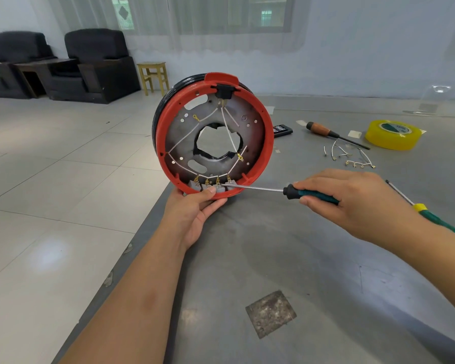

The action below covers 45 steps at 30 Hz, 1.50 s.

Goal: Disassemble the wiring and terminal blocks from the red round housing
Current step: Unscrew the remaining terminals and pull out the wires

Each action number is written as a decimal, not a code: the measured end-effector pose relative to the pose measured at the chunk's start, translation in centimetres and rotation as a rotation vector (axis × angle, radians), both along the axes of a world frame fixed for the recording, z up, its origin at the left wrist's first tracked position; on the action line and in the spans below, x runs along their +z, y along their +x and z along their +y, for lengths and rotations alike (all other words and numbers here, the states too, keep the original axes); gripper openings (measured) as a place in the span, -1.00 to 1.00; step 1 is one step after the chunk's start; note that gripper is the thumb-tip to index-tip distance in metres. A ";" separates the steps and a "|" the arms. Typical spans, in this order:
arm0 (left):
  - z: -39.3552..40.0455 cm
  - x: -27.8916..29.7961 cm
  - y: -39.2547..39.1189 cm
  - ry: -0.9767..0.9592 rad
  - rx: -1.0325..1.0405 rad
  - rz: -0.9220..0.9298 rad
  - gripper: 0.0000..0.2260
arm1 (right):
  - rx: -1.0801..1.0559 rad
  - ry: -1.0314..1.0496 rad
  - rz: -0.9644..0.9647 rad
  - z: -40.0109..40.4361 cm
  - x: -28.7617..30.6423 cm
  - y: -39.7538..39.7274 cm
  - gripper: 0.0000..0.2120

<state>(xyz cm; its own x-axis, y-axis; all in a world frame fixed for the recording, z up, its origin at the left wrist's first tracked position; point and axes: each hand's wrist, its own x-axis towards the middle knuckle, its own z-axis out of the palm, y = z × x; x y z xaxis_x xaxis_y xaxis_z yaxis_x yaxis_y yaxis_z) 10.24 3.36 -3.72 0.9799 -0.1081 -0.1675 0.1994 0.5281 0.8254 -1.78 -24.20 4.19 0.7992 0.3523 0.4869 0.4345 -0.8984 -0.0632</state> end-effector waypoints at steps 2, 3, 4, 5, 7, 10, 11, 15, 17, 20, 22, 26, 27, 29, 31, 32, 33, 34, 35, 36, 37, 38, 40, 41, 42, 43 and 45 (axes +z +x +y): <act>0.1 0.0 0.0 -0.020 -0.003 0.006 -0.61 | 0.003 -0.012 -0.055 0.2 -1.0 -0.3 -0.74; 0.1 0.0 0.0 -0.023 -0.002 0.007 -0.62 | 0.004 -0.016 -0.077 0.3 -1.4 -0.4 -0.74; 0.0 0.0 0.0 -0.024 0.000 0.008 -0.63 | 0.004 -0.015 -0.091 0.3 -1.7 -0.4 -0.73; 0.0 -0.1 0.0 -0.024 0.005 0.008 -0.63 | 0.005 -0.014 -0.105 0.4 -1.9 -0.5 -0.72; -0.1 -0.2 0.1 -0.026 0.020 0.009 -0.62 | 0.002 -0.023 -0.143 0.6 -2.4 -0.7 -0.69; -0.2 -0.3 0.1 -0.031 0.035 0.008 -0.62 | -0.026 -0.058 -0.184 1.2 -3.5 -1.0 -0.71; -0.2 -0.4 0.1 -0.033 0.039 0.007 -0.62 | -0.031 -0.060 -0.197 1.3 -3.8 -1.1 -0.72; -0.2 -0.5 0.3 -0.040 0.055 0.012 -0.60 | -0.048 -0.049 -0.248 1.6 -5.1 -1.3 -0.75; -0.3 -0.5 0.3 -0.037 0.059 0.012 -0.61 | -0.058 -0.047 -0.259 1.8 -5.6 -1.4 -0.75; -0.3 -0.6 0.3 -0.028 0.062 0.004 -0.67 | -0.074 -0.032 -0.254 2.2 -6.3 -1.5 -0.74; -0.3 -0.7 0.2 -0.020 0.060 -0.006 -0.71 | -0.085 -0.027 -0.253 2.4 -6.8 -1.5 -0.73; -0.3 -0.7 0.2 -0.014 0.064 -0.008 -0.75 | -0.088 -0.016 -0.236 2.9 -7.5 -1.9 -0.69; -0.3 -0.7 0.2 -0.017 0.066 -0.006 -0.75 | -0.089 -0.014 -0.222 3.1 -7.6 -2.0 -0.69; -0.3 -0.6 0.2 -0.028 0.071 0.001 -0.72 | -0.097 -0.013 -0.198 3.6 -7.9 -2.1 -0.68; -0.3 -0.6 0.1 -0.038 0.072 0.005 -0.72 | -0.110 -0.003 -0.180 4.3 -8.0 -2.3 -0.68; -0.3 -0.6 0.0 -0.039 0.072 0.003 -0.72 | -0.118 0.003 -0.168 4.6 -8.0 -2.3 -0.68; -0.3 -0.5 0.0 -0.039 0.071 0.000 -0.72 | -0.124 0.011 -0.151 4.9 -7.9 -2.3 -0.67; -0.3 -0.5 0.0 -0.039 0.071 -0.003 -0.71 | -0.128 0.020 -0.130 5.1 -7.9 -2.4 -0.67; -0.3 -0.5 -0.1 -0.039 0.071 -0.005 -0.71 | -0.135 0.031 -0.105 5.3 -7.9 -2.4 -0.66; -0.3 -0.5 -0.1 -0.039 0.070 -0.005 -0.70 | -0.145 0.050 -0.080 5.4 -7.9 -2.5 -0.66; -0.2 -0.5 -0.1 -0.039 0.067 -0.003 -0.69 | -0.154 0.081 -0.054 5.4 -7.9 -2.6 -0.64; -0.2 -0.5 -0.1 -0.043 0.065 0.002 -0.68 | -0.160 0.126 -0.025 5.4 -7.9 -2.7 -0.62; -0.1 -0.5 0.0 -0.059 0.058 0.009 -0.63 | -0.170 0.257 0.058 5.2 -8.0 -2.8 -0.59; 0.0 -0.5 0.0 -0.067 0.052 0.008 -0.60 | -0.169 0.327 0.095 5.1 -8.1 -2.8 -0.59; 0.1 -0.5 0.0 -0.075 0.048 0.003 -0.57 | -0.161 0.398 0.118 4.9 -8.1 -2.7 -0.63; 0.1 -0.4 0.0 -0.085 0.046 -0.003 -0.54 | -0.150 0.469 0.138 4.6 -8.2 -2.6 -0.69; 0.2 -0.4 -0.1 -0.111 0.053 -0.013 -0.45 | -0.126 0.596 0.180 4.1 -8.3 -2.4 -0.82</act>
